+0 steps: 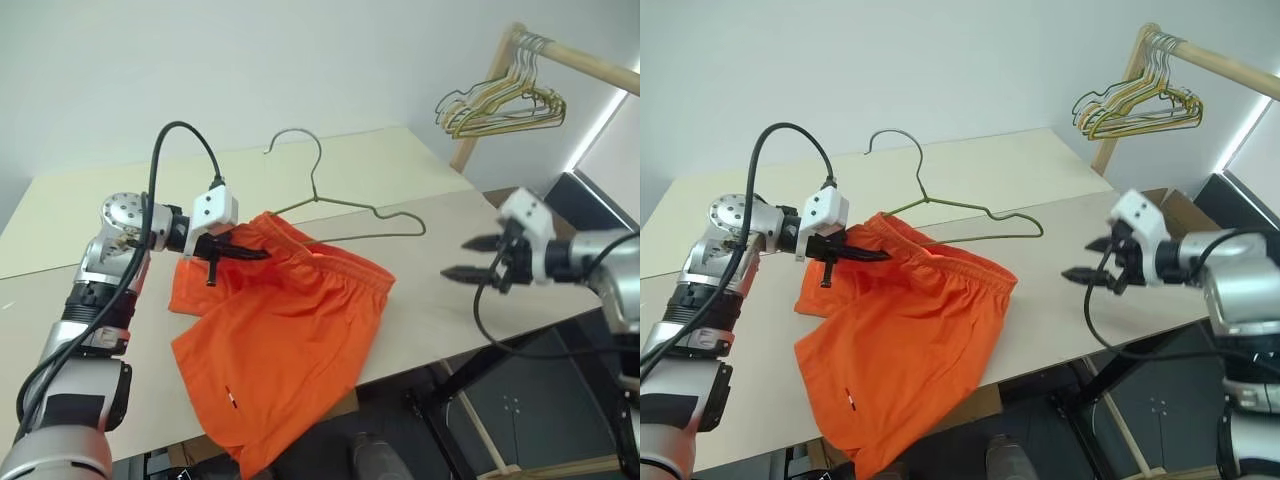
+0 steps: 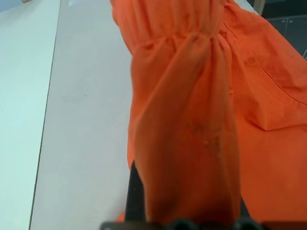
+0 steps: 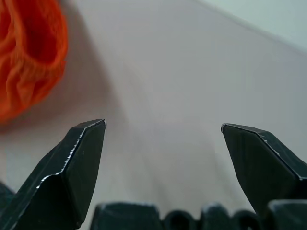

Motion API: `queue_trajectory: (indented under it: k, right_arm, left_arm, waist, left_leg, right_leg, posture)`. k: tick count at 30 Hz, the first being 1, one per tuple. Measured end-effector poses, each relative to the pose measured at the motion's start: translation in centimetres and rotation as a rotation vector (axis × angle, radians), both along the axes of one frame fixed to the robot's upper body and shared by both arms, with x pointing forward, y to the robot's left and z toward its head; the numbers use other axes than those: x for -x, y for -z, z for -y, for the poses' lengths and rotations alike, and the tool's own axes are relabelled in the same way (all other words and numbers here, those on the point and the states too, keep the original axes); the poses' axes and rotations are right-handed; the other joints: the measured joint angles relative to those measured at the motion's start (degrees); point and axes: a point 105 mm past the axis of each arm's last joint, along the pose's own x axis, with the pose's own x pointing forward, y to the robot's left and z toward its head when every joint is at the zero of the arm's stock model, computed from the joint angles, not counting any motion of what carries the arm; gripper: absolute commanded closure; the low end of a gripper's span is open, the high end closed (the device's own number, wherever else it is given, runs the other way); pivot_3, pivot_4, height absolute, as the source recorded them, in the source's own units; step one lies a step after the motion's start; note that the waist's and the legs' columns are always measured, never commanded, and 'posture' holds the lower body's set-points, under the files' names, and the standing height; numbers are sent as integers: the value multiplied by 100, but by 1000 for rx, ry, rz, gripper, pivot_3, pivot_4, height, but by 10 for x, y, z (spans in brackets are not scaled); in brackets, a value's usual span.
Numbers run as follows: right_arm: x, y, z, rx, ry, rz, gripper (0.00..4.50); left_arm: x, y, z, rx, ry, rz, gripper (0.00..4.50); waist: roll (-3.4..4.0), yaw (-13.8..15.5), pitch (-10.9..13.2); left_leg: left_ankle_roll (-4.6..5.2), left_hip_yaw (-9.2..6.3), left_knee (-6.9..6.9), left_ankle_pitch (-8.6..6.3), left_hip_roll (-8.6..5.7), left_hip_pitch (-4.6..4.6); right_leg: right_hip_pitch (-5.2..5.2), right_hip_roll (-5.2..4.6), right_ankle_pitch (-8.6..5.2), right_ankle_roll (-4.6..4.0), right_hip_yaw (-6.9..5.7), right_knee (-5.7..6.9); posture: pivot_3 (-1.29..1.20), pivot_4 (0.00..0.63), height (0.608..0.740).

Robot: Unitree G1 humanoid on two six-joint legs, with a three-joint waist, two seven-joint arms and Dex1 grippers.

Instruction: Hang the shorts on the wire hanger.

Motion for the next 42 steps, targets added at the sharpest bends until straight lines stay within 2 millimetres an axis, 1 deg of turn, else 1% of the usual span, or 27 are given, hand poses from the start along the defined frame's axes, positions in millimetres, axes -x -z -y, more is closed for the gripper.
queue_trajectory:
  k: [3,4,6,8,11,15,18,24,28,29,32,35,37,39,42]
  right_arm:
    - [7,11,-21,-84,-40,-19,47]
    - [8,12,-32,-130,-57,-25,47]
    - [10,12,-50,-204,-77,-35,47]
    - [9,12,-63,-257,-81,-47,47]
    - [7,19,-75,-276,-64,-78,47]
    - [5,34,-89,-290,-46,-138,47]
    - [6,40,-92,-297,-40,-170,606]
    - [8,40,-100,-337,-53,-185,2753]
    - [7,41,-101,-333,-42,-186,4246]
    - [7,41,-101,-332,-40,-185,4473]
    - [6,42,-100,-329,-28,-185,4473]
    - [5,41,-100,-329,-27,-184,4473]
    - [2,37,-100,-323,-29,-172,4473]
    - [0,31,-95,-302,-23,-154,4473]
    - [-3,24,-89,-279,-25,-130,4473]
  left_arm:
    - [0,-1,0,1,-1,2,4500]
    - [0,0,1,2,-2,0,4500]
    - [0,0,0,3,-6,-6,4500]
    - [1,0,0,4,-7,-9,4500]
    - [2,1,-1,6,-8,-11,4500]
    - [4,2,-2,17,-12,-23,4500]
    - [5,0,0,21,-7,-17,4500]
    - [6,-2,-1,21,-15,-13,4500]
    - [7,-1,-3,18,-25,-15,4500]
    - [7,0,-3,19,-26,-17,4500]
    - [10,3,-4,19,-31,-25,4500]
    - [10,2,-3,19,-32,-19,4500]
    - [11,0,-5,25,-38,-14,4500]
    - [15,1,-6,36,-32,-18,4500]
    - [21,7,-12,22,-37,-47,4500]
  waist:
    - [1,-27,-1]
    - [1,-30,-1]
    - [1,-14,-1]
    - [1,0,-1]
    - [1,56,-1]
    - [1,92,-1]
    - [1,134,-2]
    - [1,162,-2]
    - [1,168,-2]
    - [1,169,-2]
    - [1,173,-2]
    - [1,178,-2]
    - [2,170,-2]
    - [2,161,-2]
    - [2,155,-2]
  left_leg:
    - [0,-5,-1,0,3,5]
    - [0,-6,-1,0,2,4]
    - [0,-14,-1,0,1,2]
    - [0,-31,0,0,-3,1]
    - [-2,-52,1,1,-12,-1]
    - [-4,-61,6,2,-15,-3]
    - [-4,-61,6,2,-18,-3]
    - [-5,-62,8,3,-19,-2]
    - [-5,-63,8,3,-20,-2]
    - [-5,-63,8,3,-20,-2]
    - [-5,-63,8,3,-20,-2]
    - [-5,-63,8,3,-21,-2]
    - [-5,-63,8,3,-22,-2]
    - [-5,-65,8,3,-21,-2]
    - [-5,-65,8,3,-21,-3]
  right_leg:
    - [1,5,0,0,0,1]
    - [1,5,0,0,0,1]
    - [4,3,0,0,-3,3]
    - [5,-2,0,1,-4,4]
    - [6,-11,2,7,-4,4]
    - [8,-12,4,11,-4,4]
    - [8,-13,5,13,-3,4]
    - [11,-14,7,16,-3,4]
    - [11,-14,7,16,-3,4]
    - [11,-13,7,16,-3,4]
    - [11,-14,7,16,-3,4]
    - [11,-14,7,17,-3,4]
    - [10,-15,7,17,-3,4]
    - [10,-14,7,17,-3,4]
    - [10,-14,7,17,-3,4]
  posture:
    - [-131,0,740]
    - [-127,0,740]
    - [-126,0,740]
    - [-120,0,740]
    - [-114,0,740]
    - [-103,0,740]
    - [-86,0,740]
    - [-79,0,740]
    - [-72,0,740]
    - [-72,0,740]
    - [-74,0,740]
    - [-88,0,740]
    - [-94,0,740]
    - [-94,0,740]
    - [-97,0,740]
